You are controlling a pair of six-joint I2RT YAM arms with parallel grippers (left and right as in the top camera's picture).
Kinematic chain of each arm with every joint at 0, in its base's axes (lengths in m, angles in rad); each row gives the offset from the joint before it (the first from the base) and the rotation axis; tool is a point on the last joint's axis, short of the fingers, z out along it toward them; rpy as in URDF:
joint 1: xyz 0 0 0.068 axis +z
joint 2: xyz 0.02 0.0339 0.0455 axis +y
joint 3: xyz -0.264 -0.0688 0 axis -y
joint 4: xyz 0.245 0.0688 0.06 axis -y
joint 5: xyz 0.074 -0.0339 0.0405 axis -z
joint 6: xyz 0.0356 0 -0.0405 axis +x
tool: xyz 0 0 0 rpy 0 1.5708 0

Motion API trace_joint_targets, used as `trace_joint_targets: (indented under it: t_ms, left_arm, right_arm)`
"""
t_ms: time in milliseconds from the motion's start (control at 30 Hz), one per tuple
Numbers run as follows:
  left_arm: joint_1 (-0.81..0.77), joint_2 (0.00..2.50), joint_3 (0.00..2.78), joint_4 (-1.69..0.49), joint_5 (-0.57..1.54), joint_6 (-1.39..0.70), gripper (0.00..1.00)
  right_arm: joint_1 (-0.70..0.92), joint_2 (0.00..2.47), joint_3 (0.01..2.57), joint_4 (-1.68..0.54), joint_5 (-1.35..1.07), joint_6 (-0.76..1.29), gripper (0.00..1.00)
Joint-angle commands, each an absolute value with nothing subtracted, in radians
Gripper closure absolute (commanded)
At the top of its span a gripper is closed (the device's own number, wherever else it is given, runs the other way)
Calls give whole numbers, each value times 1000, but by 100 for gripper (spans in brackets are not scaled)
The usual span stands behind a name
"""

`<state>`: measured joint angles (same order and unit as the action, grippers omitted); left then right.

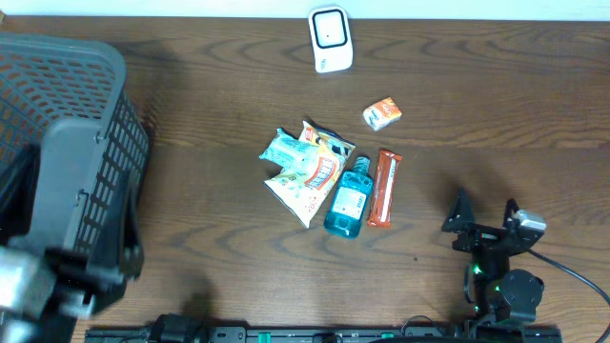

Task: Scan the item barcode
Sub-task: 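Move the right gripper forward toward the orange candy bar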

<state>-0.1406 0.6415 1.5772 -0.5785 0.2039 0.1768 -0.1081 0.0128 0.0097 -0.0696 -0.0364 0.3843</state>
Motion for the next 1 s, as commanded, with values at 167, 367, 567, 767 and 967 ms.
trace_joint_targets:
  t_ms: [167, 367, 567, 767, 967]
  left_arm:
    - [-141, 471, 1585, -570, 247, 183, 23]
    - [-144, 366, 1585, -567, 247, 183, 22]
    - [-143, 295, 1585, -558, 247, 183, 22]
    - [-143, 235, 1585, -551, 247, 183, 22]
    - [-143, 173, 1583, -551, 247, 183, 22]
  right_arm:
    - [-116, 9, 5, -46, -388, 895, 1]
    - [-116, 9, 5, -46, -767, 947, 1]
    - [-116, 9, 6, -48, -867, 1075, 1]
    - [-116, 9, 6, -50, -908, 1129, 1]
    - [-116, 9, 6, -52, -946, 1072, 1]
